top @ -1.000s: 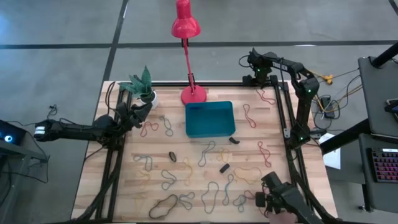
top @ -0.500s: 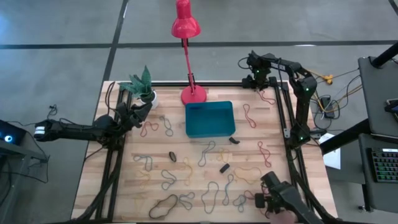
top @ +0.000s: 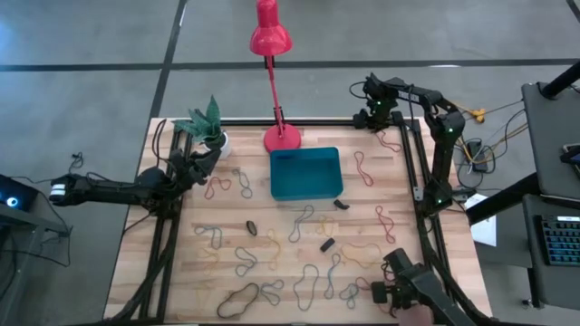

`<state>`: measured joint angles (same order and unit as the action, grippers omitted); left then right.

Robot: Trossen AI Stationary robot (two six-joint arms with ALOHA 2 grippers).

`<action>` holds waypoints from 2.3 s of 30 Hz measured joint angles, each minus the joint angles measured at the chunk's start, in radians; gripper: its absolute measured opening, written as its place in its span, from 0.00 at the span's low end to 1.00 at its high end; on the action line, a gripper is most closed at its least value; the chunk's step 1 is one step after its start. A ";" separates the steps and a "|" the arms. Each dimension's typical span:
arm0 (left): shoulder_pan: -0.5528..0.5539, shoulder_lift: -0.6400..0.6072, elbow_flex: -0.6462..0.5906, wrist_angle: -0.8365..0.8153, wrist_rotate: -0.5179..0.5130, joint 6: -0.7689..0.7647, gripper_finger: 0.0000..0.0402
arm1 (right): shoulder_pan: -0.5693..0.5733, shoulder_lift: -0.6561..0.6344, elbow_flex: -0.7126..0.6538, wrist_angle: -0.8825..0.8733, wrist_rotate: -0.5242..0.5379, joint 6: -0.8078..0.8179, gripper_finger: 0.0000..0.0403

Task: Pick and place rubber bands into bin
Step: Put the red rubber band into the blue bin

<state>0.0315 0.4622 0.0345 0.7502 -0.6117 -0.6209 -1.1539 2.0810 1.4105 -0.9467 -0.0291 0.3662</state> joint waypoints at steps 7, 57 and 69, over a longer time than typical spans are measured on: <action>0.000 0.000 0.000 0.000 -0.011 0.000 0.35 | -0.009 -0.005 -0.034 0.034 -0.043 -0.034 0.03; 0.000 0.001 0.000 -0.002 -0.019 0.004 0.35 | 0.007 -0.045 -0.030 -0.040 0.133 0.034 0.33; 0.000 0.001 0.000 -0.005 -0.027 0.007 0.35 | -0.008 -0.032 -0.035 -0.033 0.114 0.027 0.15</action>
<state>0.0315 0.4628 0.0341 0.7455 -0.6384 -0.6135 -1.1621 2.0492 1.3751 -0.9797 0.0850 0.3928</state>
